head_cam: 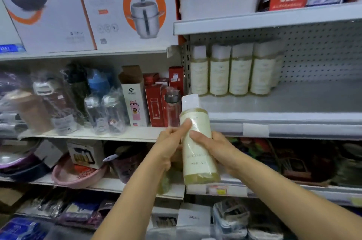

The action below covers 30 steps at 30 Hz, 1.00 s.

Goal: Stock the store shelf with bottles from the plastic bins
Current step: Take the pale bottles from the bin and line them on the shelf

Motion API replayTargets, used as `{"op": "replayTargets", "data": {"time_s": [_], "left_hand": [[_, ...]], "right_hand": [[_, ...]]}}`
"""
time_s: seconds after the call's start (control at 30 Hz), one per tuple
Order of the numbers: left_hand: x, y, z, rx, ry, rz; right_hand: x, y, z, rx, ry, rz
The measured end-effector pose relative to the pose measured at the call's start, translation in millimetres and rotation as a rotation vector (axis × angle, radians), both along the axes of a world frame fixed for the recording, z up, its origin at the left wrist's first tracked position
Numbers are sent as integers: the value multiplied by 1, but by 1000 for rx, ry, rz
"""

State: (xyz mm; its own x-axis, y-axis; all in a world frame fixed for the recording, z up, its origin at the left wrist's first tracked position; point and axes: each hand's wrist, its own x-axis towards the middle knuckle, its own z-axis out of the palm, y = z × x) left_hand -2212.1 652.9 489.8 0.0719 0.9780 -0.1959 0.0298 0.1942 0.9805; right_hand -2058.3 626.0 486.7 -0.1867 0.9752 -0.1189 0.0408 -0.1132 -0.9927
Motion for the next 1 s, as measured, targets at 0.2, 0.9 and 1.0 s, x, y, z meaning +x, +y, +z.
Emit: {"op": "replayTargets", "data": {"time_s": [0.2, 0.9, 1.0], "left_hand": [[81, 31, 38, 92, 35, -94], [303, 123, 65, 279, -138, -303], [319, 136, 57, 309, -126, -286]], "right_hand": [[74, 24, 33, 30, 19, -181], [302, 115, 44, 397, -23, -359], [315, 130, 39, 407, -90, -399]]}}
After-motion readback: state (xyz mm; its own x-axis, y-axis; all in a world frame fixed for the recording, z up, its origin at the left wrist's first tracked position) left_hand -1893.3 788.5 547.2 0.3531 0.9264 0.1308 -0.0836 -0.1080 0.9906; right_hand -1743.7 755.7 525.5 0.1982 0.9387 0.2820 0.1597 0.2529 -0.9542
